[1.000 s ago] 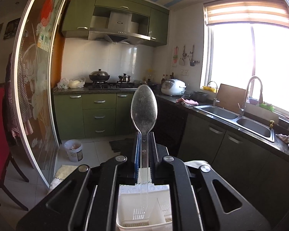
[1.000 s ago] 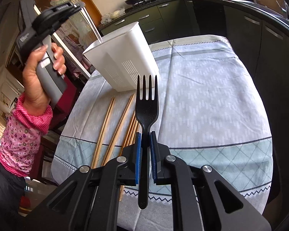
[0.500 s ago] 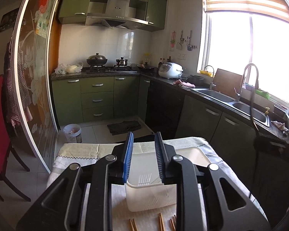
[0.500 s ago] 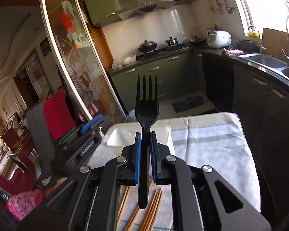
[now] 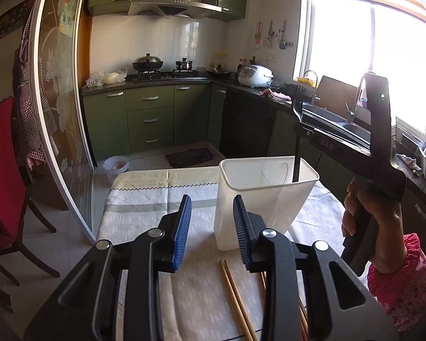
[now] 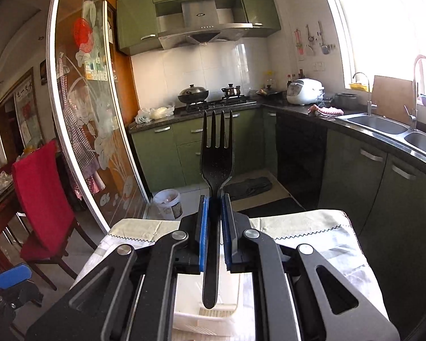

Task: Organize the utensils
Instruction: 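Lower the spoon into the white holder and open the left gripper while the right drops the fork in, then grasp one wooden chopstick with the left gripper while the right gripper moves to the chopsticks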

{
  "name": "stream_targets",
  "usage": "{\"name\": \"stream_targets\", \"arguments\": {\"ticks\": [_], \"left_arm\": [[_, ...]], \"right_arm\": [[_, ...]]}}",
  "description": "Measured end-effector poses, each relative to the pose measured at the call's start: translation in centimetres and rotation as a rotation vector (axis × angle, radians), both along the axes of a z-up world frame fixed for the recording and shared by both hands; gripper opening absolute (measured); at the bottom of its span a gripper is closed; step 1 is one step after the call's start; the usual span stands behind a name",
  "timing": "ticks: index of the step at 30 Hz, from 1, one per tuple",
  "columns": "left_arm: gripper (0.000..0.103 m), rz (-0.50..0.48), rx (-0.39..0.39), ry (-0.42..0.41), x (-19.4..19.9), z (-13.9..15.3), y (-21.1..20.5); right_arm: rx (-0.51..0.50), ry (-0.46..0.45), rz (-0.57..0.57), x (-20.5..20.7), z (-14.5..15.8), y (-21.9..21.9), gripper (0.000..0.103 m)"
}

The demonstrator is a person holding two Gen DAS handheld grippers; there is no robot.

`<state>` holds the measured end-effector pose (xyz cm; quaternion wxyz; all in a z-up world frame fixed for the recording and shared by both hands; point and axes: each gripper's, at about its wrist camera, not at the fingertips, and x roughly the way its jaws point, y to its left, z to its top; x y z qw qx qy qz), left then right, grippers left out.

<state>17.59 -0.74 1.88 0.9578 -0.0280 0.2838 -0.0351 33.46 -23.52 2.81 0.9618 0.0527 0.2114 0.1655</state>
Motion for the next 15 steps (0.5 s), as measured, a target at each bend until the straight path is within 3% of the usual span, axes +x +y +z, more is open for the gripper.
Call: {"name": "stream_targets", "arguments": {"ticks": [3, 5, 7, 15], "left_arm": [[0.029, -0.007, -0.027, 0.066, 0.4, -1.1, 0.2], [0.029, -0.015, -0.035, 0.115, 0.5, -2.1, -0.2], [0.029, -0.024, -0.043, 0.167, 0.5, -3.1, -0.7], [0.029, -0.036, -0.074, 0.489, 1.5, -9.4, -2.0]], "right_arm": [[-0.023, 0.001, 0.026, -1.0, -1.1, -0.1, 0.011], [-0.041, -0.002, 0.039, -2.3, -1.7, 0.1, 0.019], [-0.049, -0.013, 0.039, -3.2, -1.8, -0.2, 0.021], [-0.003, 0.0, 0.049, -10.4, -1.0, -5.2, 0.024]]}}
